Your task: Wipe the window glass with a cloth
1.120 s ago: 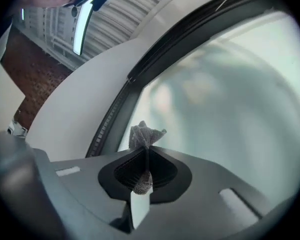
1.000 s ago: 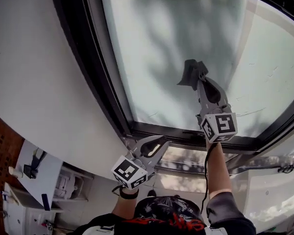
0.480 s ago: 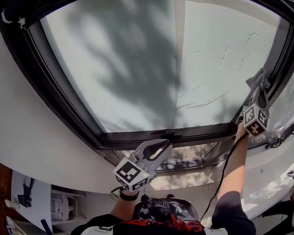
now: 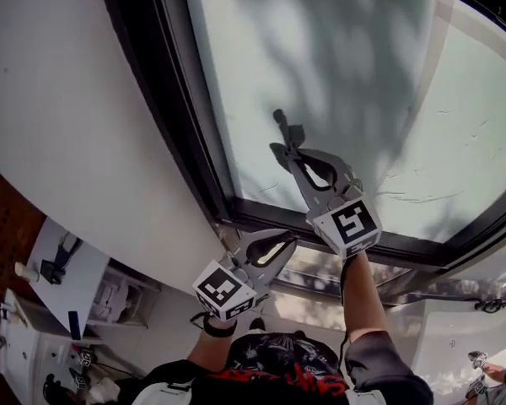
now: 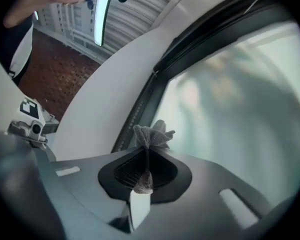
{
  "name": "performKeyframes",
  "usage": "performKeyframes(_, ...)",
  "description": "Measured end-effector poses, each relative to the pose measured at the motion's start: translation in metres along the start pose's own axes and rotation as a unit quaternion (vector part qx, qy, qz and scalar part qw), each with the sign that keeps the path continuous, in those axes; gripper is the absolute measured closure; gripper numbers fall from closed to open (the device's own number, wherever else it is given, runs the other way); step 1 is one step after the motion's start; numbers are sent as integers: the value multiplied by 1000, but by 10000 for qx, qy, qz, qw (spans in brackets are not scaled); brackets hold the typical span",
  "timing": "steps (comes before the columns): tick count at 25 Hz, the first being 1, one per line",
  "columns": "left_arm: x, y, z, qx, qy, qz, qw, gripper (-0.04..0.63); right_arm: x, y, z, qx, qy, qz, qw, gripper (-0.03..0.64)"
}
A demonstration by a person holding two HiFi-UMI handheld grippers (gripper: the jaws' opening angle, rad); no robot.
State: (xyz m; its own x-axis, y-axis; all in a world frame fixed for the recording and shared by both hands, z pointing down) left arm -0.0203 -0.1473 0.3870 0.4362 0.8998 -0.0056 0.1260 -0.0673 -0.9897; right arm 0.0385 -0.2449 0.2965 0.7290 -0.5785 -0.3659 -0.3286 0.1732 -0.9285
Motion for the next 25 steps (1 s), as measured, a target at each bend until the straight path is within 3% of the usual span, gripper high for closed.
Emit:
performKeyframes(3, -21, -4, 32, 54, 461, 93, 9989, 561, -32, 11, -63, 249, 543, -279, 9978, 594)
performKeyframes(5, -29, -5, 47, 51, 646, 135, 9978, 561, -33, 8, -88, 281, 429, -412, 9978, 594)
performKeyframes(10, -27, -7, 44, -32, 468, 156, 9988, 561, 15, -25, -66, 103, -759, -746, 9943, 595)
performKeyframes(15, -7, -1, 5, -74, -207, 55, 9997, 561, 85, -59, 37, -44, -2145, -1078, 9707, 595)
performKeyframes(18, 17, 2, -26, -74, -799, -40, 9968, 561, 129, -83, 131, -277, -3169, -1114, 9415, 595)
performKeyframes(21, 41, 4, -52, -98, -1185, -103, 9929, 561, 178, -114, 229, -673, -4181, -1190, 8981, 595)
performKeyframes(23, 54, 5, -65, -113, -1330, -110, 9910, 561, 212, -135, 295, -944, -4836, -1325, 8601, 595)
performKeyframes(25, 65, 5, -73, -108, -1441, -116, 9894, 561, 240, -154, 359, -1178, -5531, -1511, 8108, 595)
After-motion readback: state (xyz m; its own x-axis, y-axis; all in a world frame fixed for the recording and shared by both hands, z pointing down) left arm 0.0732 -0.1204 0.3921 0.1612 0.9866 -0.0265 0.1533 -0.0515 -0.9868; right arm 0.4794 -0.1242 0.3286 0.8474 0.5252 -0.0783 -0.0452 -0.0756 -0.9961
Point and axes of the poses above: the fingertips, and each gripper's own axes: z backward along the fingers, x to its right, y out of its top, the point moved 4 cm from there along z, backward along the fingers, and after that the axes turned 13 degrees about -x, right-handed, at the moved point
